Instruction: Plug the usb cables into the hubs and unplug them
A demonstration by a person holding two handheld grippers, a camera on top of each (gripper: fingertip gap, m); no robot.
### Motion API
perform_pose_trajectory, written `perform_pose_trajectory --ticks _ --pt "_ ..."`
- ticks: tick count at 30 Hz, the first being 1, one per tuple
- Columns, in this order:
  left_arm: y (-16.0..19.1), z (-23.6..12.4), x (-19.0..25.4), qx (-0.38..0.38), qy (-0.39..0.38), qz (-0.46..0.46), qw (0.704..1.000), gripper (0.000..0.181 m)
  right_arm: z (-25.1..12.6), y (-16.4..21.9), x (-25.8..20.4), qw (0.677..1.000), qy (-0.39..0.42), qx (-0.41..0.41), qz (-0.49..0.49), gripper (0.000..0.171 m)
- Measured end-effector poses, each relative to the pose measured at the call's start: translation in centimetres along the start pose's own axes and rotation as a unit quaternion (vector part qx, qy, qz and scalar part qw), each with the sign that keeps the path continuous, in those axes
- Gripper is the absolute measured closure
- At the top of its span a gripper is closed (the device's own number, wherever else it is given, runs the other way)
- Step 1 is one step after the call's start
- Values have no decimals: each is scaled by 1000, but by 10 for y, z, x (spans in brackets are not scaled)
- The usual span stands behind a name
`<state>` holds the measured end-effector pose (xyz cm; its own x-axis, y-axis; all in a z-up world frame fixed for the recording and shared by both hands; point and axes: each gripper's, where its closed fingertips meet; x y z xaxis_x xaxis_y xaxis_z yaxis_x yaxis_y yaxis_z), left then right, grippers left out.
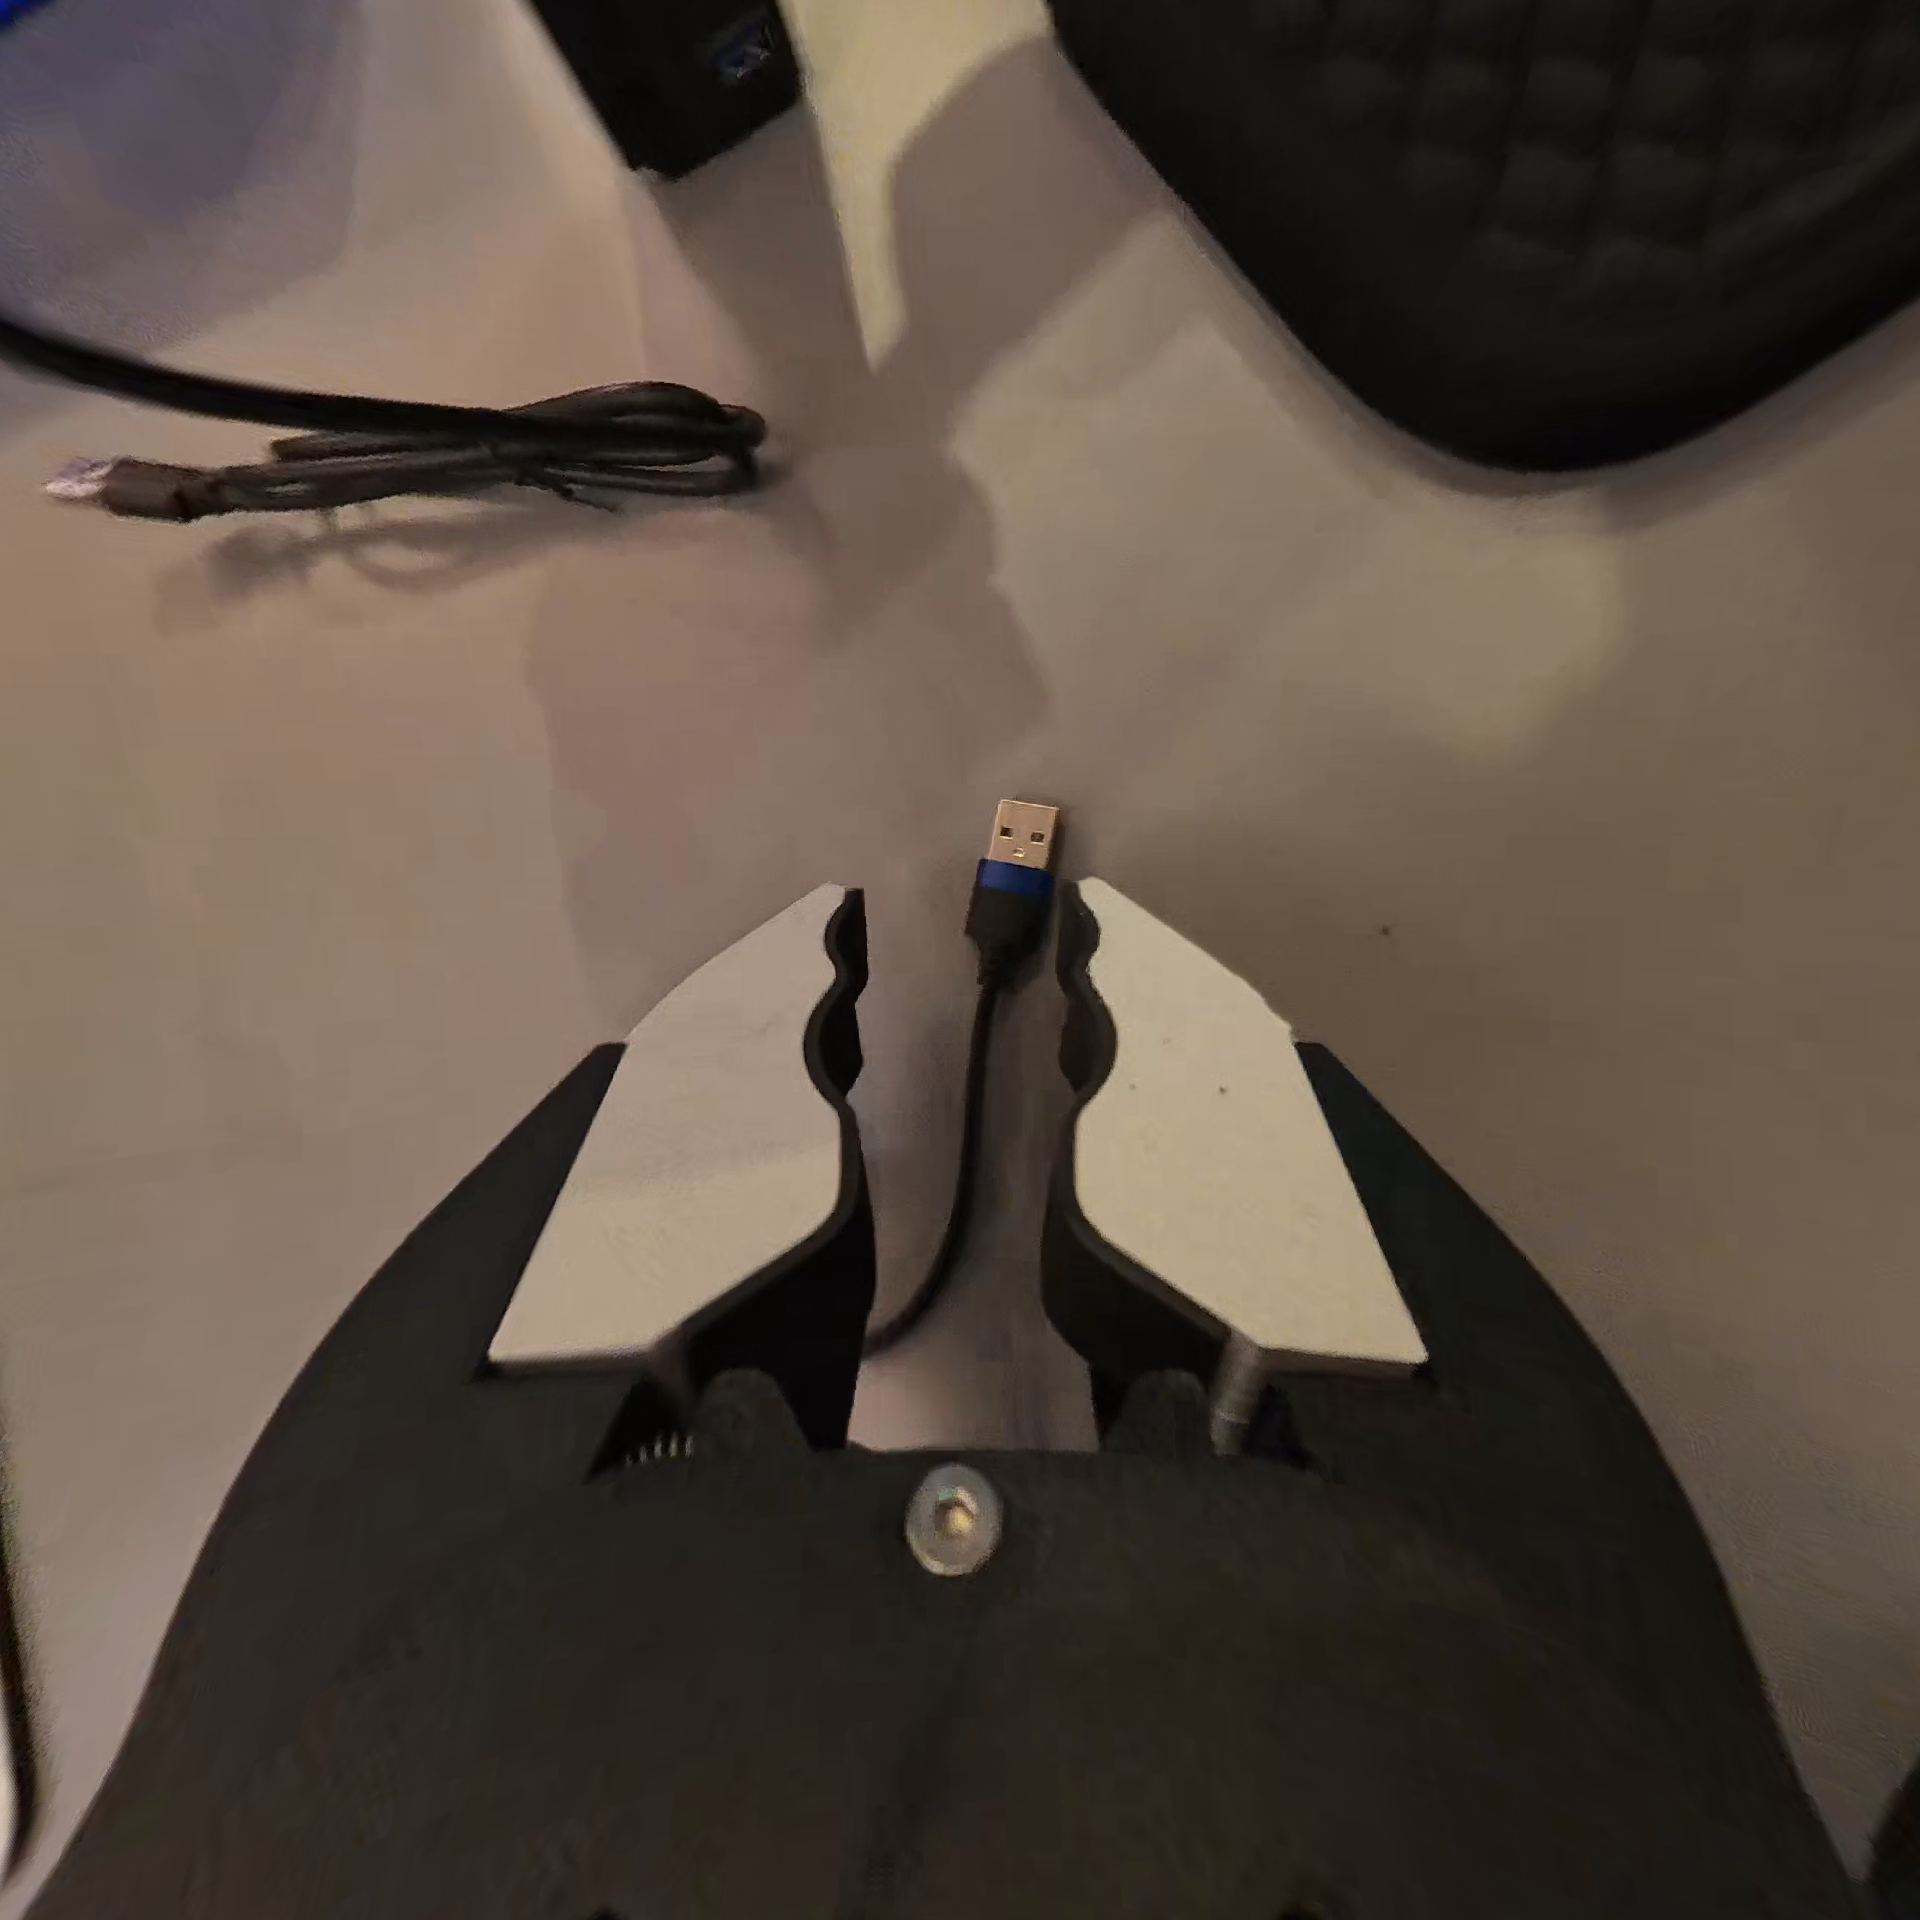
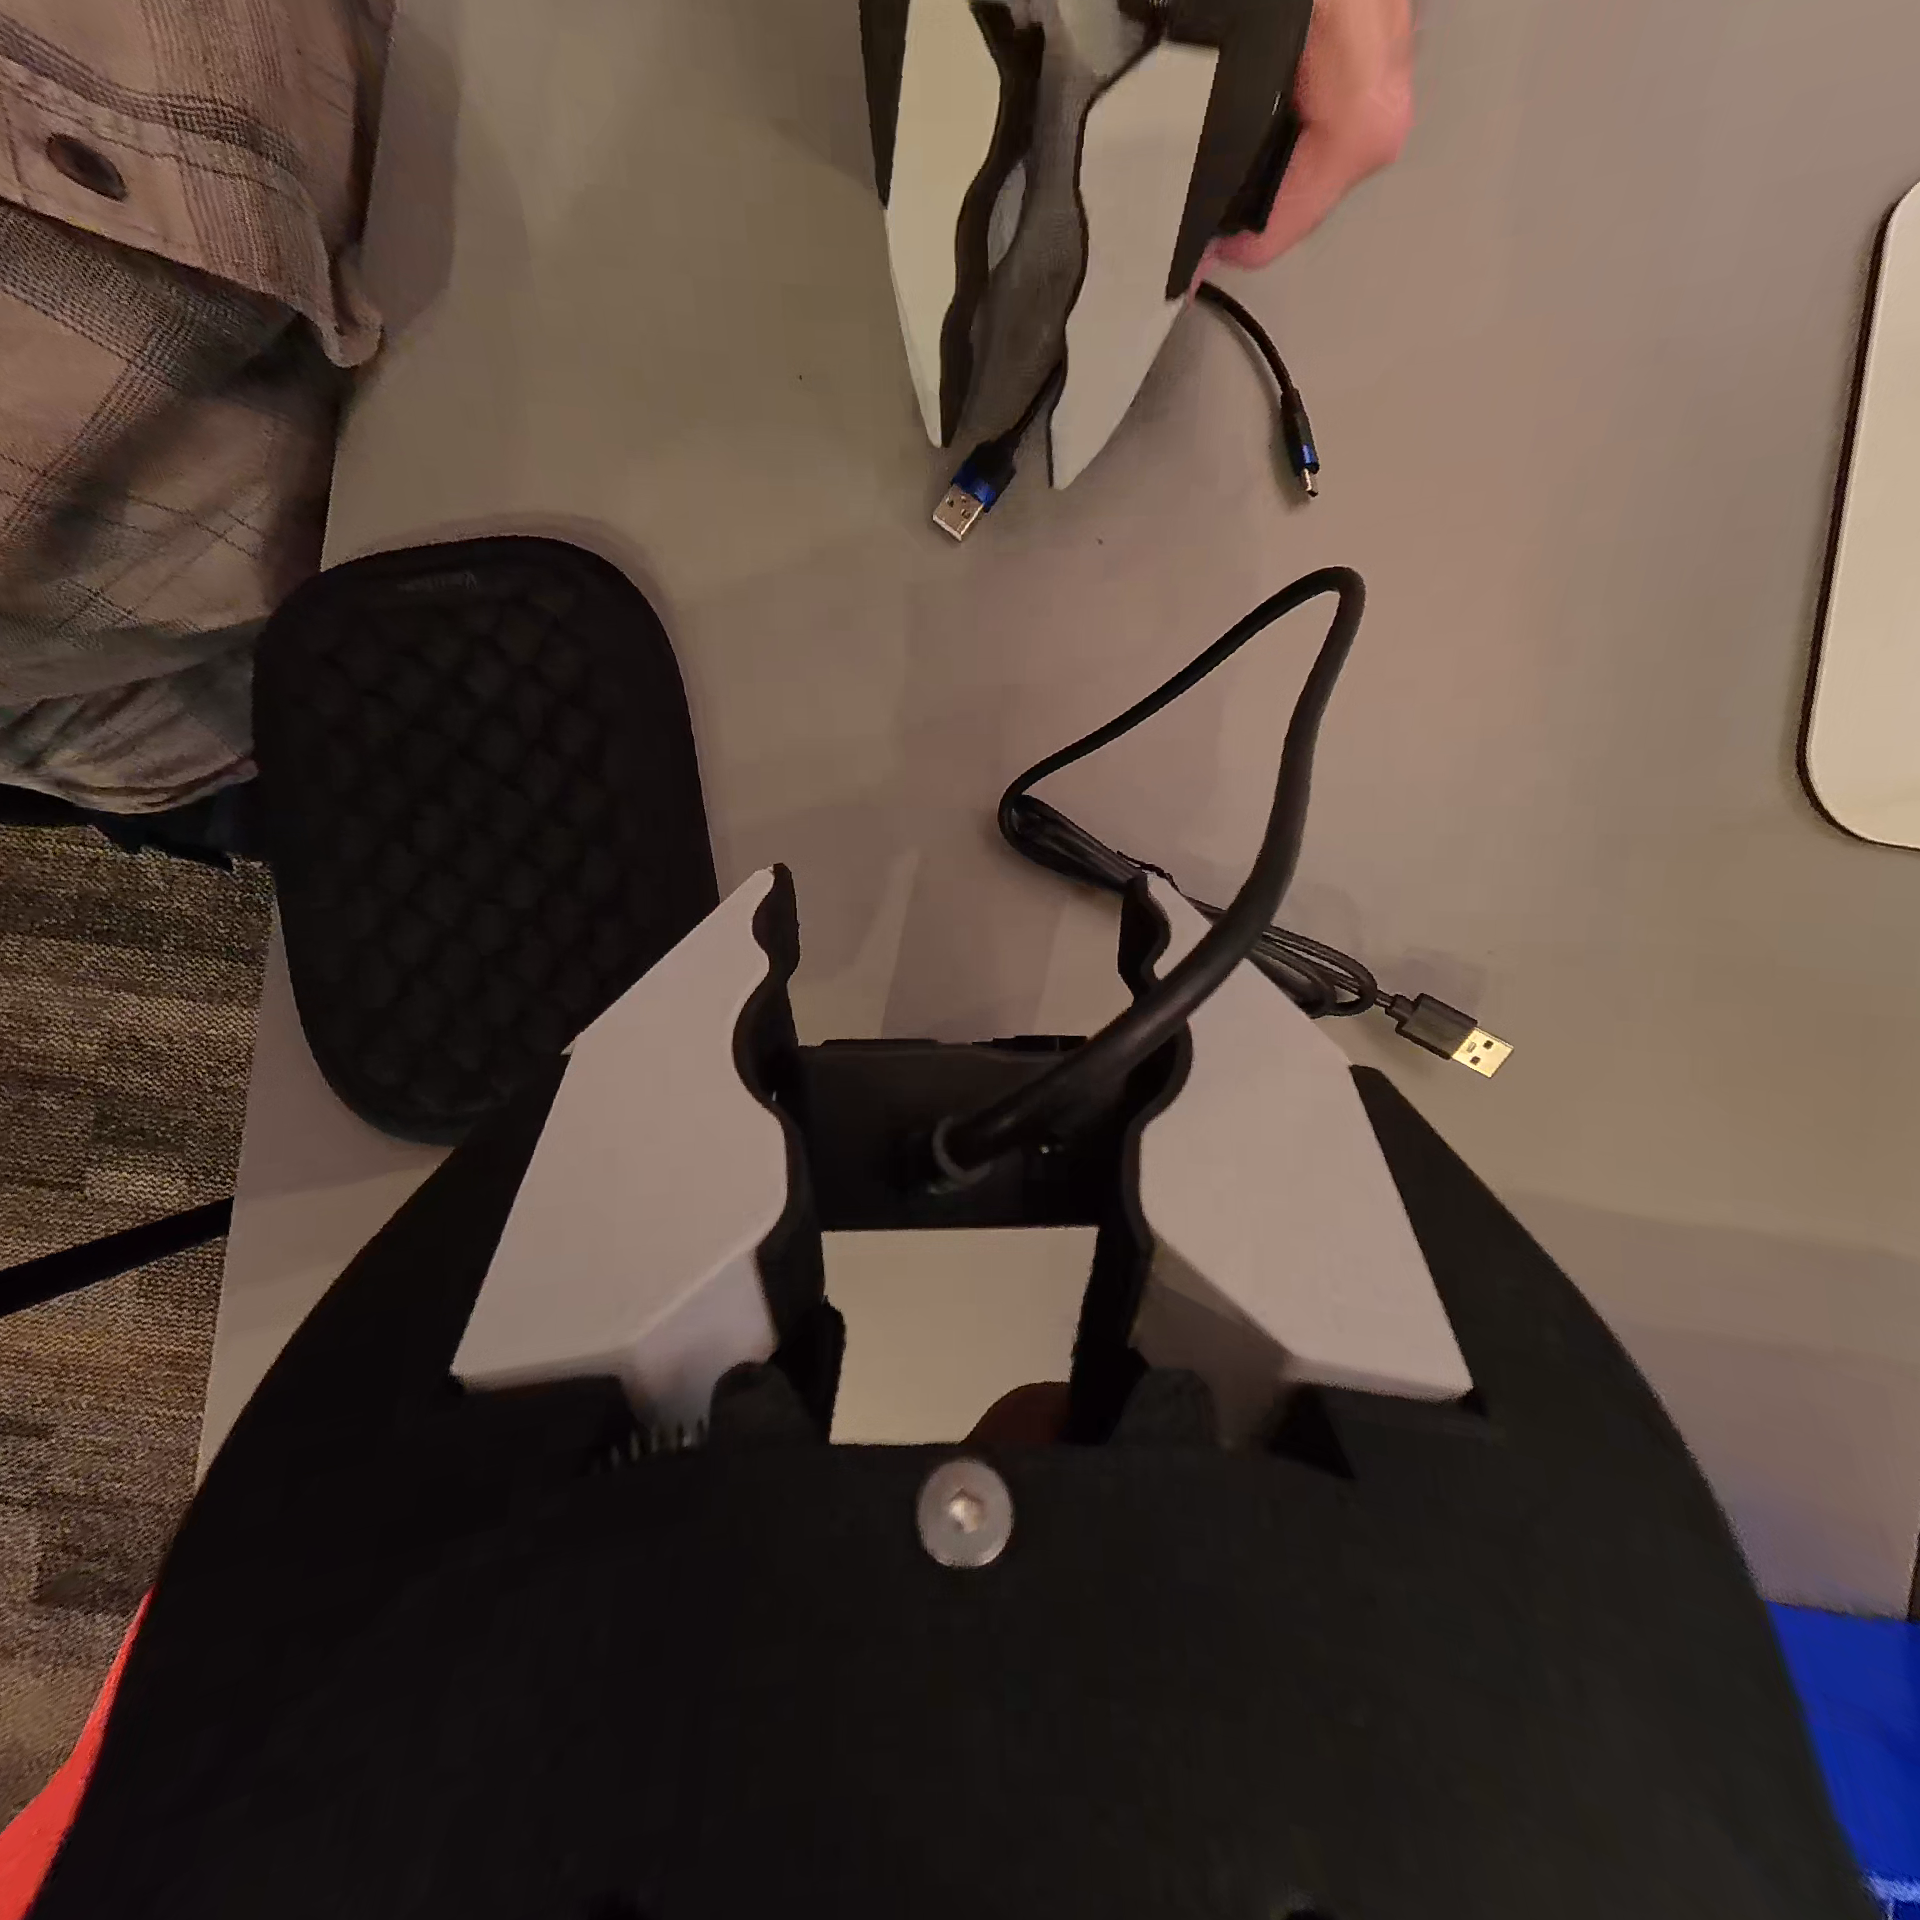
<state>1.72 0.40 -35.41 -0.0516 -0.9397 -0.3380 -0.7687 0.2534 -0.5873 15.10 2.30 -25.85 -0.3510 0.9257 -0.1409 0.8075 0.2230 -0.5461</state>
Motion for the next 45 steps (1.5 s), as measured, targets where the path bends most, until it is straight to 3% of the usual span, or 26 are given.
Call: perform_pose_trajectory --ticks 3,11,20,34,42,45 --pt "6 10 6 -5 38 26 999 150 0 -1 0 1000 3 4 1 109" --pt "6 11 11 51 85 -50 994 165 -1 0 -1 1000 0 15 -2 109" --pt "5 12 9 37 75 -82 993 166 -3 -1 -2 999 6 34 -4 110" --pt "-23 9 0 66 30 -111 991 166 -10 27 -12 997 6 -59 43 109" --pt "-34 7 1 88 28 -112 989 166 -10 35 -15 994 4 -94 51 88" --pt "-41 5 -2 97 23 -113 989 166 -10 34 -17 994 -2 -99 52 88"
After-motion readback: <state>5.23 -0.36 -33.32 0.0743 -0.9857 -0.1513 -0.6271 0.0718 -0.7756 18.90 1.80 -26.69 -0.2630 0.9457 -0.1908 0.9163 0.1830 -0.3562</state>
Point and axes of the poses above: each gripper's, where its closed fingertips meet, z out along the fingers, y out of its underside, x = y × z across the jaws, and after that the axes turned 11 degrees about -y, right-handed
